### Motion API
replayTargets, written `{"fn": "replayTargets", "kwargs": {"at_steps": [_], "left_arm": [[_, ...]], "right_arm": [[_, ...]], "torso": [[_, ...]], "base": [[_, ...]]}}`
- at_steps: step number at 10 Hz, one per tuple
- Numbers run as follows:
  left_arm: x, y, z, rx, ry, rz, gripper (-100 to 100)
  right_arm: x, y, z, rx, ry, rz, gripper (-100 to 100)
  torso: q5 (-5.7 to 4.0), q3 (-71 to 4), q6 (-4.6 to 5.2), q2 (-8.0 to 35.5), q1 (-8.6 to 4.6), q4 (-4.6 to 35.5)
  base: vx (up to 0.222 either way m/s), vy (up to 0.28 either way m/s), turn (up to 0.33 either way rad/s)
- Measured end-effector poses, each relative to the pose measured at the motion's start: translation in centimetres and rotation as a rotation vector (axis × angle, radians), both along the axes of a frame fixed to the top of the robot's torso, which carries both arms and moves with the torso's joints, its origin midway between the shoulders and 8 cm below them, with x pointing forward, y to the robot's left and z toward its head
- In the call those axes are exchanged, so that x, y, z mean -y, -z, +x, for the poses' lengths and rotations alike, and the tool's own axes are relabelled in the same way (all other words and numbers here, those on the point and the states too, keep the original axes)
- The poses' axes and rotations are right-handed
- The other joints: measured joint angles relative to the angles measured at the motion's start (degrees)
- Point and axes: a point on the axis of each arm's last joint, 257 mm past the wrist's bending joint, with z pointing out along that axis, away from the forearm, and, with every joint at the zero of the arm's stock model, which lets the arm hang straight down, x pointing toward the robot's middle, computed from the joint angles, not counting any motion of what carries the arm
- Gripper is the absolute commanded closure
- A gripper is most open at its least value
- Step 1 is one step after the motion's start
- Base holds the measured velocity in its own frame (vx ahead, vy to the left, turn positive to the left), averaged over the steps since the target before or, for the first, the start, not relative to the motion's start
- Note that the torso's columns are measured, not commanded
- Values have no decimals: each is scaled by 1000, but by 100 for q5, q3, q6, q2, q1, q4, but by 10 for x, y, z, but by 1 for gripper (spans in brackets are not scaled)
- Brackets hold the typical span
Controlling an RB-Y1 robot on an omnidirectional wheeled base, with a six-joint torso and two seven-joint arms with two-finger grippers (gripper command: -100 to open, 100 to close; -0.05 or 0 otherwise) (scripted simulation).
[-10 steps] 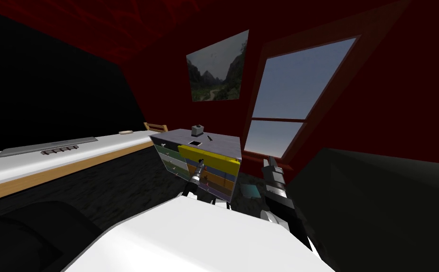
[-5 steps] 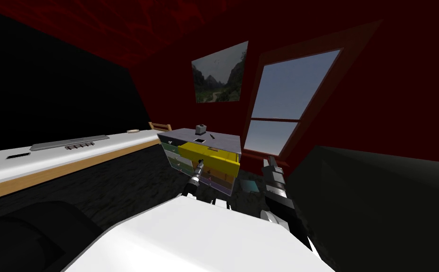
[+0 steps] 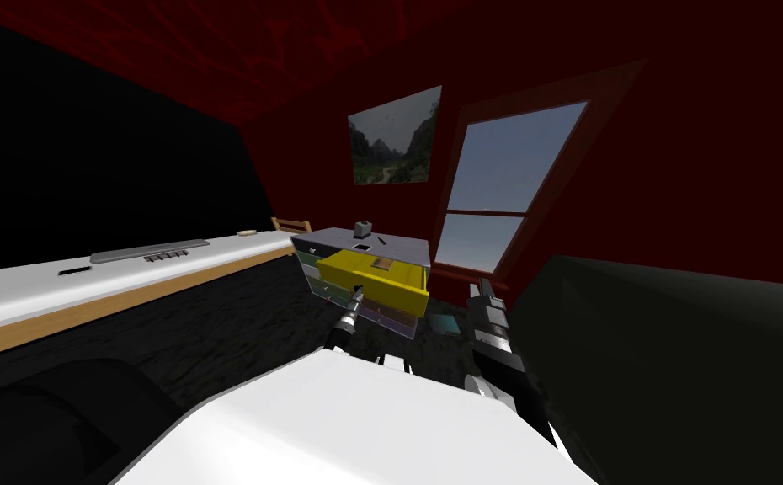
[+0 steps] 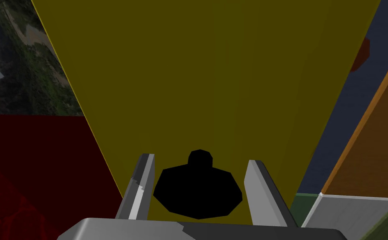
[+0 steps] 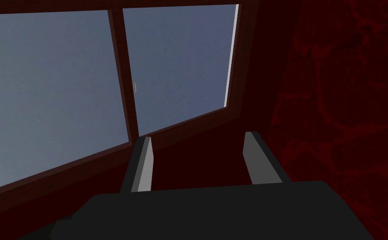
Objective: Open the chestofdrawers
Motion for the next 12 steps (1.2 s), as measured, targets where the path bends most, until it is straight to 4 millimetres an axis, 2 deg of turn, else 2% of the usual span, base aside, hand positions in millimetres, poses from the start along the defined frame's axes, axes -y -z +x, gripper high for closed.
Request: {"fn": "replayTargets", "kwargs": {"at_steps": [5, 6, 9, 12], "left_arm": [[2, 1, -8, -2, 7, 0, 100], [2, 0, -10, -1, 8, -1, -100], [1, -9, -13, -7, 5, 1, -100], [-1, -26, -13, -7, 3, 2, -100]], "right_arm": [[0, 0, 0, 0, 0, 0, 0], [0, 0, 0, 0, 0, 0, 0], [0, 0, 0, 0, 0, 0, 0], [0, 0, 0, 0, 0, 0, 0]], "torso": [[-3, -10, 1, -14, -4, -1], [1, -1, 0, -3, -1, -2], [-15, -28, 10, -43, -27, 7], [-14, 1, 9, 5, -21, 22]], "base": [[-140, 25, 13], [-76, 15, -8], [25, -5, -7], [17, -2, -11]]}}
